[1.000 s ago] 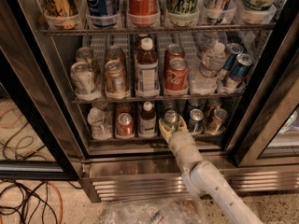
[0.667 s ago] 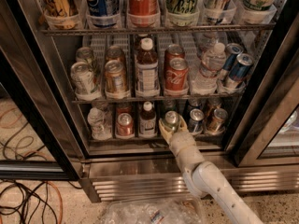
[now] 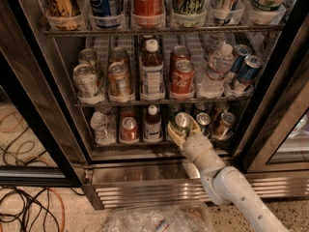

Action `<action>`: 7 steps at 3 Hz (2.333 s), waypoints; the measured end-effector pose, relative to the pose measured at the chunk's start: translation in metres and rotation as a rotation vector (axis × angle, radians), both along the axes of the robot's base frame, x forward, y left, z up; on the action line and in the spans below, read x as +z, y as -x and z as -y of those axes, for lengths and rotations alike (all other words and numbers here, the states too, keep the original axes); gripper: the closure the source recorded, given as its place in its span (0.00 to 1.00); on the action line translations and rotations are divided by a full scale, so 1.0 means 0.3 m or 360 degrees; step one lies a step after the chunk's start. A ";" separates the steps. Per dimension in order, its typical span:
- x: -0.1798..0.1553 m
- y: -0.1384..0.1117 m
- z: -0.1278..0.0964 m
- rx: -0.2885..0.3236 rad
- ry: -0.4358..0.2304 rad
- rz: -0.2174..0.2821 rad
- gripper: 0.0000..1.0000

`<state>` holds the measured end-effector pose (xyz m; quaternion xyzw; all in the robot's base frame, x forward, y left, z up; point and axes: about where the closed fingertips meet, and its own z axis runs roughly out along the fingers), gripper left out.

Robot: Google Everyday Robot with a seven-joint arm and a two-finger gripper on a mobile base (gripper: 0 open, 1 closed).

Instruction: Pick green can from bottom shelf of fridge

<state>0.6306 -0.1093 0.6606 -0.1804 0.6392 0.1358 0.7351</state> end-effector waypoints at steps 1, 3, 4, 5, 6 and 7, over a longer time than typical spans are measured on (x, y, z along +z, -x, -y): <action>0.089 0.086 0.032 0.0204 0.0113 -0.0061 1.00; 0.238 0.233 0.006 0.0603 0.0350 -0.0134 1.00; 0.309 0.354 -0.042 0.0810 0.0407 -0.0162 1.00; 0.353 0.478 -0.083 0.0962 0.0409 -0.0192 1.00; 0.392 0.599 -0.119 0.1091 0.0375 -0.0220 1.00; 0.435 0.706 -0.154 0.1260 0.0276 -0.0357 1.00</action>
Offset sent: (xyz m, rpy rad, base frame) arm -0.0765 -0.0171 0.0744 -0.2743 0.0982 0.3989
